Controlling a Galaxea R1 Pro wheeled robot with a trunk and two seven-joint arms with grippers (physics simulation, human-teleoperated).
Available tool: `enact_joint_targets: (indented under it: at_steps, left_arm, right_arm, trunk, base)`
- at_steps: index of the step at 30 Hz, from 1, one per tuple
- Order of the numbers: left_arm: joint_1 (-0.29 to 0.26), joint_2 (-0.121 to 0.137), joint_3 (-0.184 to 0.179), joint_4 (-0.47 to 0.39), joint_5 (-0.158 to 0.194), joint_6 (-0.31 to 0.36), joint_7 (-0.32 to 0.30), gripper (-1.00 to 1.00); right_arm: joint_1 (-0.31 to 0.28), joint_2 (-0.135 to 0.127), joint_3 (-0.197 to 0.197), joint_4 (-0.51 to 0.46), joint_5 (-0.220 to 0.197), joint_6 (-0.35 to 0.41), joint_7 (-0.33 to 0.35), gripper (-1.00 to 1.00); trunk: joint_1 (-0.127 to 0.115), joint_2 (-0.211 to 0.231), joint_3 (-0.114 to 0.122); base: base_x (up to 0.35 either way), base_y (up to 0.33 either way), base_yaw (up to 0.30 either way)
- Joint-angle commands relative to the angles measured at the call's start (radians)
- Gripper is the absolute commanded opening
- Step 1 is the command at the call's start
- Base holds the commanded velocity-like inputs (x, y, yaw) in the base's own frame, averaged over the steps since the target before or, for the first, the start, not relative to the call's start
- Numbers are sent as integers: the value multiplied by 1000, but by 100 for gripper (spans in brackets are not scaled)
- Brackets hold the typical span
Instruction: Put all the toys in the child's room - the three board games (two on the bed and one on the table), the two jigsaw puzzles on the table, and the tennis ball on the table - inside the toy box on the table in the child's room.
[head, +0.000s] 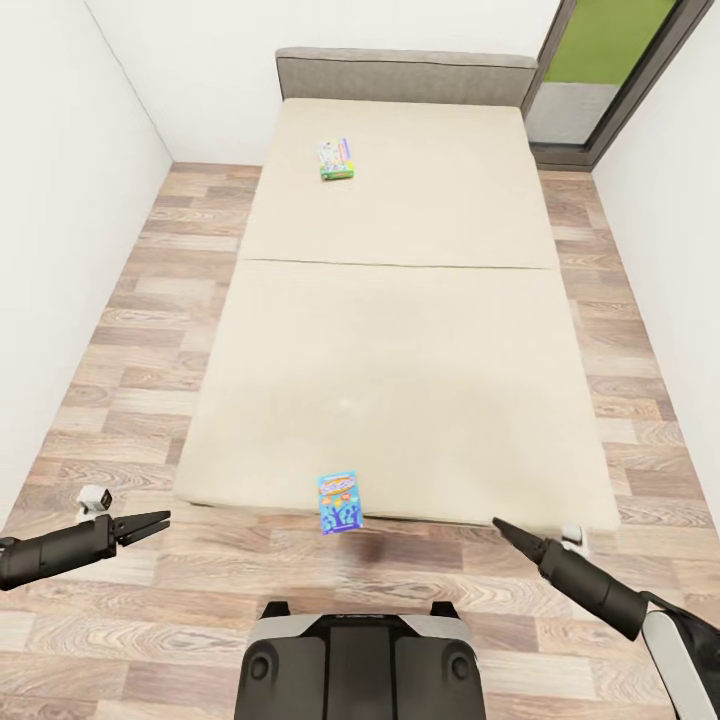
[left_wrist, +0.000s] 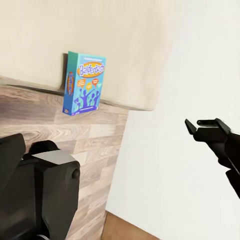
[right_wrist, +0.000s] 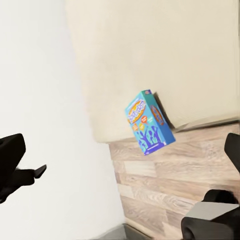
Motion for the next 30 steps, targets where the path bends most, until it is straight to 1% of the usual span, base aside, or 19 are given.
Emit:
enact_joint_targets:
  at_steps: [1, 7, 11, 14, 15, 23, 26, 30]
  left_arm:
    - [0, 0, 0, 0, -1, 11, -4, 100]
    - [0, 0, 0, 0, -1, 11, -4, 100]
    - [0, 0, 0, 0, -1, 11, -4, 100]
    - [0, -1, 0, 0, -1, 11, -4, 100]
    - [0, -1, 0, 0, -1, 11, -4, 100]
    - [0, -1, 0, 0, -1, 11, -4, 100]
    - [0, -1, 0, 0, -1, 11, -4, 100]
    - [0, -1, 0, 0, -1, 11, -4, 100]
  right_arm:
    - [-9, 0, -1, 17, -7, 14, 2, 100]
    - [-52, 8, 0, 124, -51, 78, 4, 100]
    - [-66, 29, 1, 193, -89, 104, 4, 100]
    - [-78, 42, 1, 253, -107, 114, 3, 100]
    - [-90, 48, 1, 295, -113, 117, 3, 100]
    - [-135, 64, 1, 493, -121, 108, 4, 100]
    - [-143, 80, 1, 531, -118, 101, 5, 100]
    - [-149, 108, 2, 560, -112, 78, 5, 100]
  trunk:
    - [1, -1, -1]
    - [1, -1, -1]
    - [1, -1, -1]
    - [1, -1, -1]
    - [1, -1, -1]
    - [1, -1, -1]
    - [1, -1, -1]
    - [1, -1, -1]
  base:
    - [0, 43, 0]
    - [0, 25, 0]
    - [0, 8, 0]
    - [0, 3, 0]
    - [0, 2, 0]
    - [0, 0, 0]
    - [0, 0, 0]
    - [0, 0, 0]
